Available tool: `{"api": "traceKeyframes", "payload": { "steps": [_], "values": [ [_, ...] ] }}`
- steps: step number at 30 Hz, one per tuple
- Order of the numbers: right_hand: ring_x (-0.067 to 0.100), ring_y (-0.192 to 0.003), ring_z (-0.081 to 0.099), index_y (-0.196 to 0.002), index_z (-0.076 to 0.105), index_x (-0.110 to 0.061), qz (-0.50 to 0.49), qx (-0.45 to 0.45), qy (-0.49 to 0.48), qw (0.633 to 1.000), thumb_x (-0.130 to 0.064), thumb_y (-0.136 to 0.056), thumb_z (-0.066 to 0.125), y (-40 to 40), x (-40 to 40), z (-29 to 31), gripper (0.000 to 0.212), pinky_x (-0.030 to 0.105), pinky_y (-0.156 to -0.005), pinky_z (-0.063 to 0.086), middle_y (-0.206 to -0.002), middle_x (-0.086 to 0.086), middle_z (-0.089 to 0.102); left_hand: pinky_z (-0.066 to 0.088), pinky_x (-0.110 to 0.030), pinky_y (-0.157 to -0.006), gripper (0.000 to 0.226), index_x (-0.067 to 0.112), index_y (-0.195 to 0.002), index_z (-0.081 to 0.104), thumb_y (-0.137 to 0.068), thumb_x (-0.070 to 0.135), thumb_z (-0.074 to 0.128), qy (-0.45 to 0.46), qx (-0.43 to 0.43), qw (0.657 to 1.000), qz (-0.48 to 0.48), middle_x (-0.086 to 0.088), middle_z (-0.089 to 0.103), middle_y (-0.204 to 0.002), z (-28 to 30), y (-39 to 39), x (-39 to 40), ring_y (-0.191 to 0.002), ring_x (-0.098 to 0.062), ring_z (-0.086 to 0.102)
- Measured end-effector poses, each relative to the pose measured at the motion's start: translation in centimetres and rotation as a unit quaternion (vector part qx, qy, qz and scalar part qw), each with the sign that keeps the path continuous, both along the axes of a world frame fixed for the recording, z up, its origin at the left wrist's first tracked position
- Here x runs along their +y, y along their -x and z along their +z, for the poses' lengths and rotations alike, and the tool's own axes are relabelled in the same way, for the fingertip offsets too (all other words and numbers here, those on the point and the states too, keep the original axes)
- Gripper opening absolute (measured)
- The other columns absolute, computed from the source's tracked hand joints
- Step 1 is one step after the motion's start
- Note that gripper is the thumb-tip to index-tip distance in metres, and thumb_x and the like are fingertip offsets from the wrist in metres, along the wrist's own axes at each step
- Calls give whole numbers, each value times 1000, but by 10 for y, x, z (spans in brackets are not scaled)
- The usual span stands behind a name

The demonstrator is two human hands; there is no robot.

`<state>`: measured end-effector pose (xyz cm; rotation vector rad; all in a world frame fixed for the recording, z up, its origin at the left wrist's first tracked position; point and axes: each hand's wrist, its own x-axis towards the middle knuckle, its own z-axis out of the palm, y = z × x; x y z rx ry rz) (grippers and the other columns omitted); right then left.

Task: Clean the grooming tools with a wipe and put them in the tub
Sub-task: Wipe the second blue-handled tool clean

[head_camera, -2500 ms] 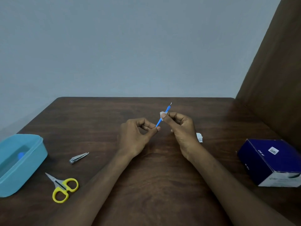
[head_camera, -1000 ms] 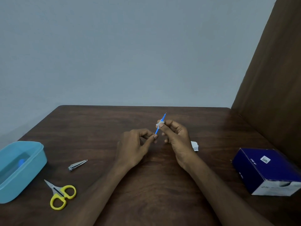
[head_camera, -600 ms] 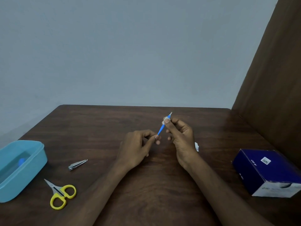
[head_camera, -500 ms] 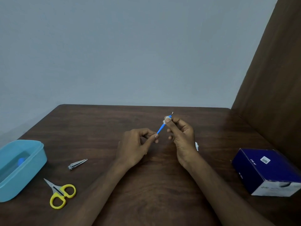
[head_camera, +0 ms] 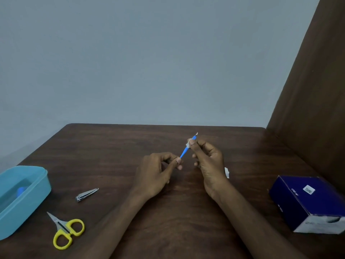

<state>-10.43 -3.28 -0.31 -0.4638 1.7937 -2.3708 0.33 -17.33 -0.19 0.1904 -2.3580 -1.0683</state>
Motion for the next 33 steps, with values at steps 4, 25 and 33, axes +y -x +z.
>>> {"api": "traceKeyframes", "payload": {
  "steps": [4,25,33],
  "values": [
    [5,-69,50,-88,84,-22,-20,-4,30,999,-30,-96,77,0,3,3,13,27,-63,40,-95,-8,79,59,-35,-59,20,37,-90,80,-105,41,67,1,-1,1000,-7,17,80,-80,-2,0,0,-46,-8,68],
    [4,-65,48,-95,84,-14,-22,-34,72,997,-26,-93,80,3,4,1,12,22,-56,39,-92,-4,80,61,-40,-65,15,49,-73,78,-79,53,90,-15,41,996,73,28,75,-77,-10,7,-5,-71,5,71],
    [1,-64,53,-87,83,-14,-80,-6,83,993,-20,-93,81,9,7,1,9,23,-63,39,-87,-3,79,45,-27,-54,12,47,-79,79,-88,51,84,10,25,998,50,27,74,-73,-6,3,0,-52,2,61]
  ]
}}
